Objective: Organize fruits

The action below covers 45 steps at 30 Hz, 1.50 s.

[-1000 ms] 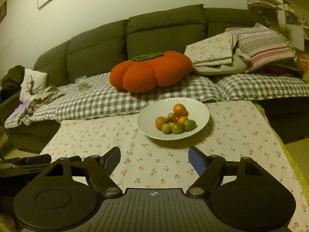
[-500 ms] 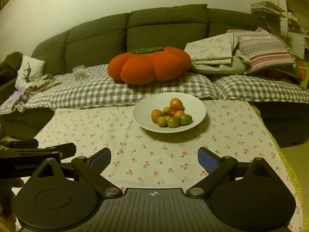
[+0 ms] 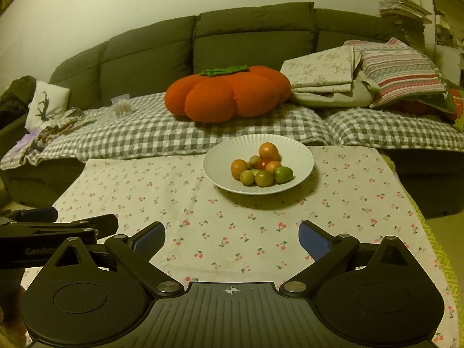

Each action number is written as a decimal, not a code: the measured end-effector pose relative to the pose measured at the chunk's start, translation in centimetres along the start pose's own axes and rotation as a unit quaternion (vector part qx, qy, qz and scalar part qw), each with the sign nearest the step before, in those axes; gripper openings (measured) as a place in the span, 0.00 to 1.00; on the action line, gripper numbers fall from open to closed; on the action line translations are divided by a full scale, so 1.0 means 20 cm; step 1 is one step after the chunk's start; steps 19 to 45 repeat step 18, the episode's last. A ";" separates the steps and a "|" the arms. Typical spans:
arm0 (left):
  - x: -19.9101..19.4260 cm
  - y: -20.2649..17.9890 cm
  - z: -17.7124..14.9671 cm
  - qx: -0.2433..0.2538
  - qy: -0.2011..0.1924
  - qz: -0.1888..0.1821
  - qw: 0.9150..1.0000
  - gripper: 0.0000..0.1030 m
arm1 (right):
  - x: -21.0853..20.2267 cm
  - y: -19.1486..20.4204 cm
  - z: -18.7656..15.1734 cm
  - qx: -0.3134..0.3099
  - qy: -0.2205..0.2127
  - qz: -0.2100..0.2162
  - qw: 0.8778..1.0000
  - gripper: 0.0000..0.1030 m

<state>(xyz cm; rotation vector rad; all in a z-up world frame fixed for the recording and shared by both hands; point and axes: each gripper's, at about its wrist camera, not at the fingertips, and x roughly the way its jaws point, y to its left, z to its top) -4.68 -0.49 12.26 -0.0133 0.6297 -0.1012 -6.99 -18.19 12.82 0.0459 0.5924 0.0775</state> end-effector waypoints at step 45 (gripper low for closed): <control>0.00 -0.01 -0.01 0.010 -0.004 0.007 1.000 0.99 | 0.01 0.01 -0.01 -0.002 0.004 0.004 1.000 0.97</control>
